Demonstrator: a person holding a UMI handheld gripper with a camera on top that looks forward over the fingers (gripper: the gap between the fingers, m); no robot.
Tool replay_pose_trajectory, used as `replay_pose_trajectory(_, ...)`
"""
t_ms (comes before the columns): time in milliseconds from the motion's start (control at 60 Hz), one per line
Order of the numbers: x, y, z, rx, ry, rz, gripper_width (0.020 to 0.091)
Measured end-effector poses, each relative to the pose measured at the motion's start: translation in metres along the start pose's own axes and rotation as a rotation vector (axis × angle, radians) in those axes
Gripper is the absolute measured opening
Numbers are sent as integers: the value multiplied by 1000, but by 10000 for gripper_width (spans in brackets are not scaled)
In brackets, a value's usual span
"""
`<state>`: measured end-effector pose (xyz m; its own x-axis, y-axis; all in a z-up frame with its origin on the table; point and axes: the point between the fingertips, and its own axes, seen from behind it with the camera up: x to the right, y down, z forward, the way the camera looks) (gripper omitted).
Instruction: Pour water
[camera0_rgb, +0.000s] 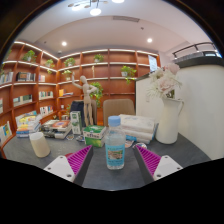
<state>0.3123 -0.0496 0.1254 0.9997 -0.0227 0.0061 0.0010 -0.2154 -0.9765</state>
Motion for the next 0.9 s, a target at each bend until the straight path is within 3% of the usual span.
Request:
replay_pose_trajectory(250, -18, 12, 25, -58, 17, -4, 830)
replay_pose_trajectory(350, -23, 5, 47, -51, 34, -15, 682)
replay_pose_trajectory(433, -30, -1, 66, -38, 29, -27, 455)
replay_pose_trajectory(467, -32, -2, 73, -34, 32, -34, 453)
replay_pose_trajectory(600, -41, -2, 92, -15, 28, -75, 314)
replay_pose_trajectory(900, -12, 10, 110, -28, 11, -244, 312)
